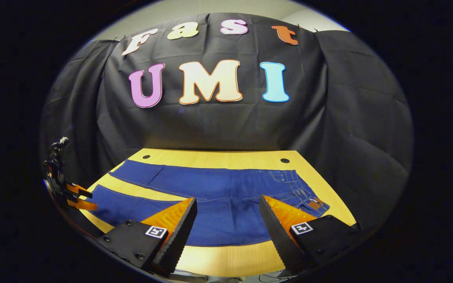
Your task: Grasp the waist and the cuffs of the jeans and fold them to make the two legs overlap; first hold the waist and fold one-third of the jeans toward the cuffs, then hold the cuffs and fold the remaining one-third in the same direction to finish folding.
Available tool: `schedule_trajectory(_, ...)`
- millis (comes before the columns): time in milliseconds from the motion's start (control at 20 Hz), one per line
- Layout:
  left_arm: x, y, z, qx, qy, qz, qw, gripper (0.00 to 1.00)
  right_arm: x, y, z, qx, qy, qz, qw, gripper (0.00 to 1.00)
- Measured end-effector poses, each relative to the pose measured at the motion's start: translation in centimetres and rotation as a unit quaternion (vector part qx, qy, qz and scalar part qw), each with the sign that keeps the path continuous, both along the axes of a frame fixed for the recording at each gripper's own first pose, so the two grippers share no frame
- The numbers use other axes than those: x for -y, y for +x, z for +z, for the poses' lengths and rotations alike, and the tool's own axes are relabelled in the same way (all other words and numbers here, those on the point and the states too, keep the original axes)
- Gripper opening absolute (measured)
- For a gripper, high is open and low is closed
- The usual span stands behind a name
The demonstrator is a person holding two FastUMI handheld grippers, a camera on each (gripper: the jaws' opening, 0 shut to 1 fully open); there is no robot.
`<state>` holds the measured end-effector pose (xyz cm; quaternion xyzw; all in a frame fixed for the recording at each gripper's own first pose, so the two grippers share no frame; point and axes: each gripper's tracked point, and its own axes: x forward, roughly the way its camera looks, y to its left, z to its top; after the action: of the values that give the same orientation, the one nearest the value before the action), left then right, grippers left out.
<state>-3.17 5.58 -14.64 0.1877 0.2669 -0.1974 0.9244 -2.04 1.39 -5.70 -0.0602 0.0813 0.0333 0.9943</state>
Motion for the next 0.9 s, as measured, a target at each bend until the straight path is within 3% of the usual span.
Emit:
schedule_trajectory(50, -0.8, -0.2, -1.3, -0.026, 0.027, -0.017, 0.999, 0.96, -0.2, 0.0, -0.1, -0.002, 0.000, 0.004, 1.000, 0.94)
schedule_trajectory(100, -1.9, -0.3, -2.4, -0.050, 0.051, -0.022, 0.997, 0.96, -0.4, -0.1, -0.2, -0.003, -0.001, 0.006, 1.000, 0.98)
schedule_trajectory(200, -4.0, -0.8, -3.8, -0.090, 0.093, -0.029, 0.991, 0.96, -0.3, -0.1, -0.3, -0.006, -0.003, 0.006, 1.000, 0.98)
schedule_trajectory(250, -4.8, -1.0, -4.2, -0.103, 0.111, -0.034, 0.988, 0.96, -0.2, -0.3, -0.5, -0.008, -0.004, 0.006, 1.000, 0.94)
schedule_trajectory(350, -6.5, -1.6, -5.1, -0.134, 0.148, -0.046, 0.979, 0.95, 0.2, -0.6, -0.9, -0.013, -0.009, 0.003, 1.000, 0.98)
schedule_trajectory(450, -7.3, -2.1, -5.7, -0.153, 0.179, -0.054, 0.970, 0.96, 0.6, -0.7, -1.2, -0.017, -0.014, -0.001, 1.000, 0.94)
schedule_trajectory(500, -7.5, -2.4, -5.7, -0.163, 0.183, -0.053, 0.968, 0.96, 0.8, -0.8, -1.2, -0.019, -0.016, -0.002, 1.000, 0.99)
schedule_trajectory(900, -7.7, -2.4, -6.9, -0.204, 0.229, -0.076, 0.949, 0.94, 1.8, -1.8, -1.9, -0.028, -0.042, -0.012, 0.999, 0.97)
